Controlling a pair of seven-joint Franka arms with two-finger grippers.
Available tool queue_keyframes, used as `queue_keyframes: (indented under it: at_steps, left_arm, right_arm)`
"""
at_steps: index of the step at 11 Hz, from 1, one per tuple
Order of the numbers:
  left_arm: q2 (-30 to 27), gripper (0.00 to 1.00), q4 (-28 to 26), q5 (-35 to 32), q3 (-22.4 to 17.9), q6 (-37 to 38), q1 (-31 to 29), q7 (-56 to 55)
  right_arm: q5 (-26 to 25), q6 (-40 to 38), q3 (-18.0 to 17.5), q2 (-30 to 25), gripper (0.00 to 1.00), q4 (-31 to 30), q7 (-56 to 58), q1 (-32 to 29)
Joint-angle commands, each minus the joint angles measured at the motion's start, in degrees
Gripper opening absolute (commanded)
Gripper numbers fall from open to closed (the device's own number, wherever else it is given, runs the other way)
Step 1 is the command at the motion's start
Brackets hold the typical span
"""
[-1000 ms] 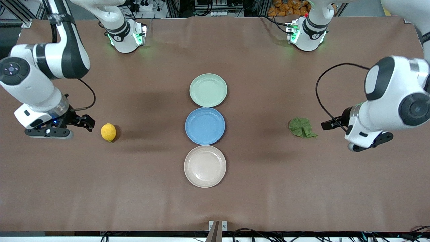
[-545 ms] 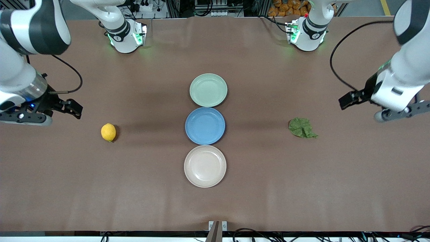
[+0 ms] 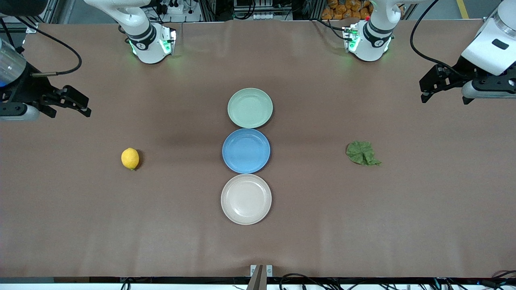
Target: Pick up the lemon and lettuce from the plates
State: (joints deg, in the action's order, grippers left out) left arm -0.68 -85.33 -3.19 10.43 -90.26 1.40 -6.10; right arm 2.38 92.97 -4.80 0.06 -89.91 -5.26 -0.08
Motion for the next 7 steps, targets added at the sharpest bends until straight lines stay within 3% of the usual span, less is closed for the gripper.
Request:
queue_keyframes:
  at_steps: [1, 3, 6, 7]
  left_arm:
    - [-1.8, 1.00, -1.2, 3.8, -0.9, 1.3, -0.2, 3.3]
    - [-2.0, 1.00, -1.2, 8.3, -4.4, 4.0, -0.1, 3.5]
    - [-2.0, 1.00, -1.2, 6.7, -4.5, 4.2, 0.4, 3.4]
    - [-2.0, 1.00, -1.2, 6.1, -4.5, 4.2, 0.4, 3.4]
  right_arm:
    - [1.8, -2.6, 0.0, 0.1, 1.00, 1.6, 1.0, 0.0]
    - [1.6, -3.1, 0.3, 0.1, 1.00, 2.1, 1.4, 0.0]
    - [1.0, -4.6, 1.2, 0.3, 1.00, 3.1, 4.8, 1.0]
    - [0.6, -5.2, 3.5, 0.2, 1.00, 3.4, 5.2, 3.1]
